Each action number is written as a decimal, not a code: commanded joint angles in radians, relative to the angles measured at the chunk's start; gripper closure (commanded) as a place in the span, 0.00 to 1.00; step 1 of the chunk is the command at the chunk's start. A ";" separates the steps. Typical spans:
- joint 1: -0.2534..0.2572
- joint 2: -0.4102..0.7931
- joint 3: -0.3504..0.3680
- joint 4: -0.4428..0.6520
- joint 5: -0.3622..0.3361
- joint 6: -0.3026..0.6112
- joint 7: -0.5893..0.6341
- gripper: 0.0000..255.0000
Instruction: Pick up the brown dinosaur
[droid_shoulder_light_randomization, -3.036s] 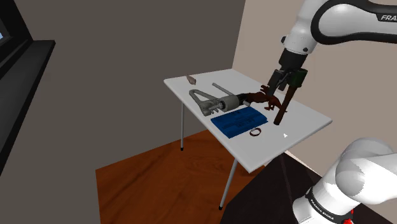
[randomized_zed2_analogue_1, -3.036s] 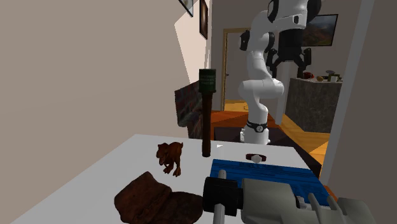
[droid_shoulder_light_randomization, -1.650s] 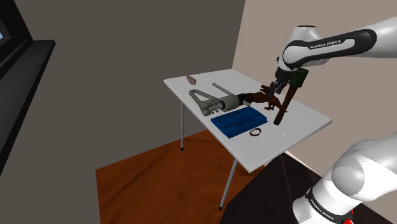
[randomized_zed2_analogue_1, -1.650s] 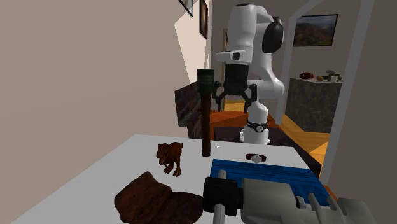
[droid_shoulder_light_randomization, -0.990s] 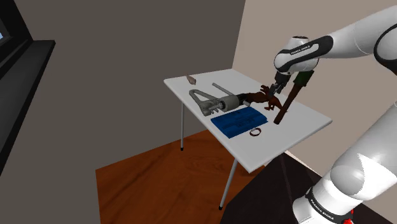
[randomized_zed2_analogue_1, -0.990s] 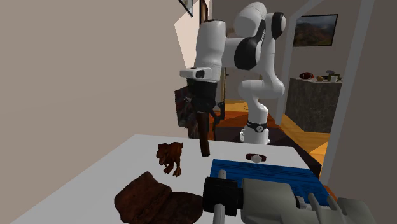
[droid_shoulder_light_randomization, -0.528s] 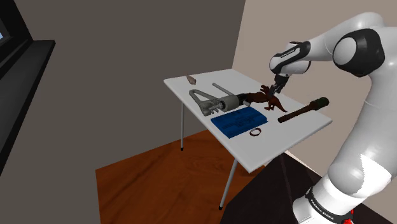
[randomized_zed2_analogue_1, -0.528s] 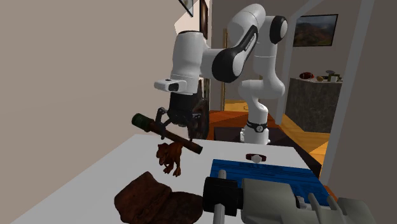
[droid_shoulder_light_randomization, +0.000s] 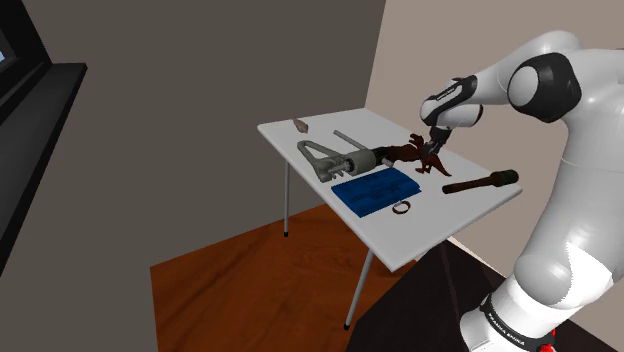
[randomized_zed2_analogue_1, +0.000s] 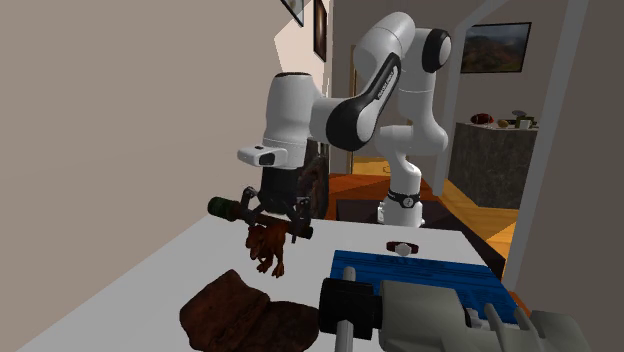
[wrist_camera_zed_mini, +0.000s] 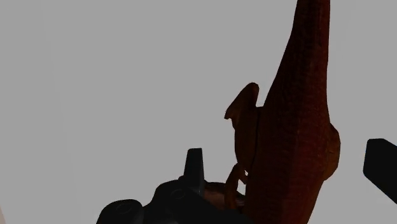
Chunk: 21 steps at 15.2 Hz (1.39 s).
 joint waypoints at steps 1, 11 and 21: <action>-0.001 0.006 0.002 -0.005 0.004 0.010 -0.001 0.00; -0.001 0.006 0.002 -0.004 0.004 0.010 -0.001 1.00; 0.018 -0.069 -0.019 0.045 -0.047 -0.105 0.028 1.00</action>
